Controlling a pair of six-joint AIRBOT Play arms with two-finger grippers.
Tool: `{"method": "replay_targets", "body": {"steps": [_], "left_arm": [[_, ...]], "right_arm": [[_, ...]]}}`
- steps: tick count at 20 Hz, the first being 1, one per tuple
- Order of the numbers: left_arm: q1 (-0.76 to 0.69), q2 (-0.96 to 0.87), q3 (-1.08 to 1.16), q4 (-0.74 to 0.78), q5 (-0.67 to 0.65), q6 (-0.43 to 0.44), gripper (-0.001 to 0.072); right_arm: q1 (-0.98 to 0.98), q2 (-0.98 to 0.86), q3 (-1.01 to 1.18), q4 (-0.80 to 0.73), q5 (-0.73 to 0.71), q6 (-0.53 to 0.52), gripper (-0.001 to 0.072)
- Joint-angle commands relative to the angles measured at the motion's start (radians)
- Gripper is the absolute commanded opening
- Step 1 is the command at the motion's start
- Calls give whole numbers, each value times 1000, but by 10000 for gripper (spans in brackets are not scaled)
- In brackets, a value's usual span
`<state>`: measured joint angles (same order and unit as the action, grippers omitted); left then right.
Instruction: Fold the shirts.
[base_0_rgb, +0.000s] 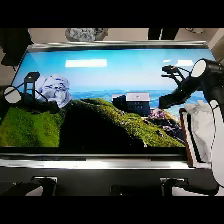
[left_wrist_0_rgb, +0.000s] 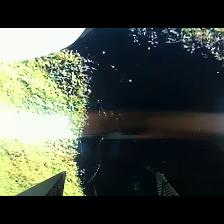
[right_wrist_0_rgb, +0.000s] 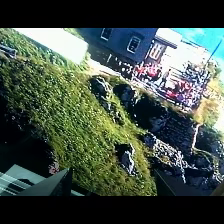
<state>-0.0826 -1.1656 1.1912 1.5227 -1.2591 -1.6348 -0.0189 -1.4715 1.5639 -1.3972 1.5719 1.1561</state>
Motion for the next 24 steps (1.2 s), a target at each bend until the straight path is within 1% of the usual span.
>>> {"method": "replay_targets", "body": {"steps": [1, 18, 20, 24], "left_arm": [[0, 1, 0, 0, 0, 0, 673], [0, 1, 0, 0, 0, 0, 673], [0, -4, -3, -4, 50, -5, 673], [0, -47, -3, -4, 253, -5, 673]], "right_arm": [[0, 0, 1, 0, 0, 0, 589], [0, 0, 1, 0, 0, 0, 589], [0, 0, 1, 1, -29, 0, 589], [0, -1, 1, -15, -73, 1, 590]]}}
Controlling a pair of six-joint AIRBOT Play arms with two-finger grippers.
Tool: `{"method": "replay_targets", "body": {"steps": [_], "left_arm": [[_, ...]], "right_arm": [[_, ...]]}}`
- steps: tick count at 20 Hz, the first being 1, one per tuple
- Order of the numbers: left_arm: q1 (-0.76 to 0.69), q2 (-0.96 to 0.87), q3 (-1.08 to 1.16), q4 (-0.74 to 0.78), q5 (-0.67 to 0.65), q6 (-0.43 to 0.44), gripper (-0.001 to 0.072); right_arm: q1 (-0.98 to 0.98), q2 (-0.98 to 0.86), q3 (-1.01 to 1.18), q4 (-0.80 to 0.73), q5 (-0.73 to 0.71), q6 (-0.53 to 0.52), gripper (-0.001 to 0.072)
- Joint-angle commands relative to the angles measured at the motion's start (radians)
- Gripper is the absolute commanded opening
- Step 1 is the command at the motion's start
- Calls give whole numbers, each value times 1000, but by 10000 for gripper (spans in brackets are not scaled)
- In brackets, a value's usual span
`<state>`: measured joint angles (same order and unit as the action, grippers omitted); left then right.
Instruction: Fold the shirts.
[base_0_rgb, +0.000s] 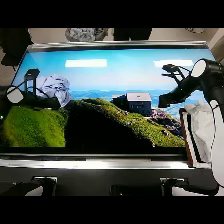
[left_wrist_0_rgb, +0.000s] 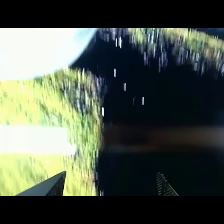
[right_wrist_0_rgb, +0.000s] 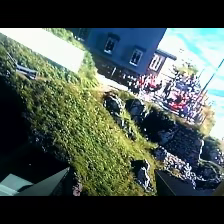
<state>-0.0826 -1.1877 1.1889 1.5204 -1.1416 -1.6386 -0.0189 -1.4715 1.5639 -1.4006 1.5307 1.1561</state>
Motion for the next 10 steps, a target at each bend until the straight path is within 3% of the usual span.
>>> {"method": "replay_targets", "body": {"steps": [1, 2, 4, 6, 8, 10], "left_arm": [[0, -43, 1, 3, 218, 0, 686], [17, -75, 20, 9, 293, -4, 693], [93, -203, 148, -27, 275, -74, 720], [214, -395, 362, -171, 142, -77, 720], [320, -584, 562, -323, -15, -149, 720], [378, -698, 651, -459, -48, -154, 720]], "right_arm": [[0, -2, 1, -26, -68, 1, 590], [0, -3, 1, -37, -89, 2, 608], [0, -6, 1, -51, -109, 14, 616], [0, -7, 1, -51, -117, 13, 612], [0, -7, 1, -51, -117, 17, 613], [0, -12, 1, -51, -120, 19, 613]]}}
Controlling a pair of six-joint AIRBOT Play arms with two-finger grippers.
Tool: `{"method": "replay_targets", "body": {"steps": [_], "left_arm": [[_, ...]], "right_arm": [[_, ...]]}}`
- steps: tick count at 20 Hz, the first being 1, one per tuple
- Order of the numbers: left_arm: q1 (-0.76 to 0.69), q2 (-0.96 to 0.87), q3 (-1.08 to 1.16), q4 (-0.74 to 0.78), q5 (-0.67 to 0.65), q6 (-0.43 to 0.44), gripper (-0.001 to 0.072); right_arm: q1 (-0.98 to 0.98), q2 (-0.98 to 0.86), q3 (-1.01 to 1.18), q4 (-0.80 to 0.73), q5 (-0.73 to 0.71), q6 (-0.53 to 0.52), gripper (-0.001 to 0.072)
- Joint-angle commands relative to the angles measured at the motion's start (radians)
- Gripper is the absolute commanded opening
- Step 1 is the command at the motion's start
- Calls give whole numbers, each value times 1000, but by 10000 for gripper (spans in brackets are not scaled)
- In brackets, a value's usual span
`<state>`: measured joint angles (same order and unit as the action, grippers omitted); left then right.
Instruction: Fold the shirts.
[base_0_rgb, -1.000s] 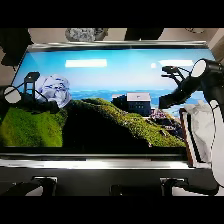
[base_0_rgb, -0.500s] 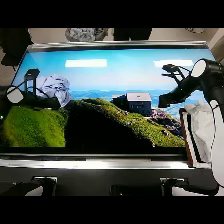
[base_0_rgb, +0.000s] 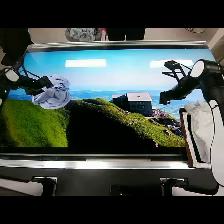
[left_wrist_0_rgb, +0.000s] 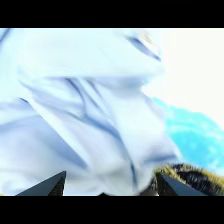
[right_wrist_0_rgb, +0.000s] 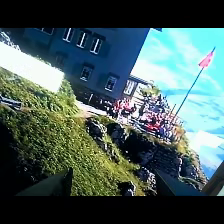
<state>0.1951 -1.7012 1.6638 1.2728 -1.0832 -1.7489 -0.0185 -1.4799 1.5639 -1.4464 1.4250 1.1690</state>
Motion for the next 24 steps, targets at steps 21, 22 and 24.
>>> {"method": "replay_targets", "body": {"steps": [21, 22, 24], "left_arm": [[-172, 491, 177, -540, -26, 457, 25], [-232, 555, 177, -540, -26, 447, 25], [-343, 636, 166, -528, -27, 382, 25]], "right_arm": [[0, 299, 53, -44, -118, -167, 625], [0, 364, 53, -51, -102, -167, 625], [0, 477, 53, -60, -42, -167, 625]]}}
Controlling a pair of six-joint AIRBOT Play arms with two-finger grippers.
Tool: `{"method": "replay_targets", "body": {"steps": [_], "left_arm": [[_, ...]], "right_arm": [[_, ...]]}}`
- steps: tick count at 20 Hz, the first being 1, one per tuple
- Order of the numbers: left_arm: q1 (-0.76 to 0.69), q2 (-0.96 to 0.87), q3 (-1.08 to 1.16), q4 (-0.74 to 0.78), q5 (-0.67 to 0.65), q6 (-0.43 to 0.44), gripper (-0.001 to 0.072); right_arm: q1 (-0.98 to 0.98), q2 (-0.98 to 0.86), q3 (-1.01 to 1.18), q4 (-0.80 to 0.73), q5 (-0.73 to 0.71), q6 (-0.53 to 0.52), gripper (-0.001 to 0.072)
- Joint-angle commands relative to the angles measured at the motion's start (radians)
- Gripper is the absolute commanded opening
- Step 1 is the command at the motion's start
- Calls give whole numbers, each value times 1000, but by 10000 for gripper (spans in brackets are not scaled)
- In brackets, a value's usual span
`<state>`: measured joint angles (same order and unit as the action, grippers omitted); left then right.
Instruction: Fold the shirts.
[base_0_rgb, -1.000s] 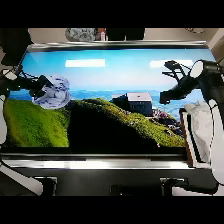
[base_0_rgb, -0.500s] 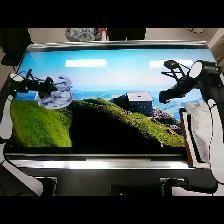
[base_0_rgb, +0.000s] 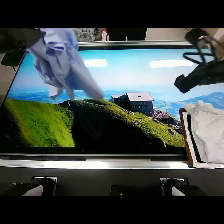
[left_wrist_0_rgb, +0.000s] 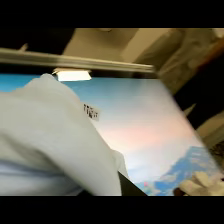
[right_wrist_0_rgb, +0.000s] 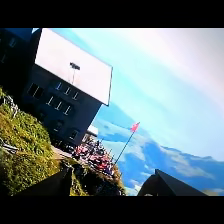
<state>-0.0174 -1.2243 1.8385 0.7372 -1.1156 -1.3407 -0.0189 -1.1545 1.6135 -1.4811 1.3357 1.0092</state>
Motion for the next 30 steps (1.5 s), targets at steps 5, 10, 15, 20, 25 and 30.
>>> {"method": "replay_targets", "body": {"steps": [5, 10, 15, 20, 25, 30], "left_arm": [[-316, 208, -314, 117, 20, -119, 25], [-332, 89, -860, 142, 261, -191, 26], [-179, -87, -797, 132, 33, -141, 637], [74, -24, -698, 438, -181, -125, 647], [77, -70, -918, 297, -25, -53, 666], [30, -183, -957, 237, 132, -45, 665]], "right_arm": [[0, 267, 0, -27, 272, -6, 624], [0, 183, -217, -2, 214, 0, 624], [0, -27, -385, 218, 163, -53, 691], [1, -63, -486, 340, 236, -72, 691], [1, 61, -809, 402, 168, -90, 703], [27, 75, -929, 449, 144, -86, 703]]}}
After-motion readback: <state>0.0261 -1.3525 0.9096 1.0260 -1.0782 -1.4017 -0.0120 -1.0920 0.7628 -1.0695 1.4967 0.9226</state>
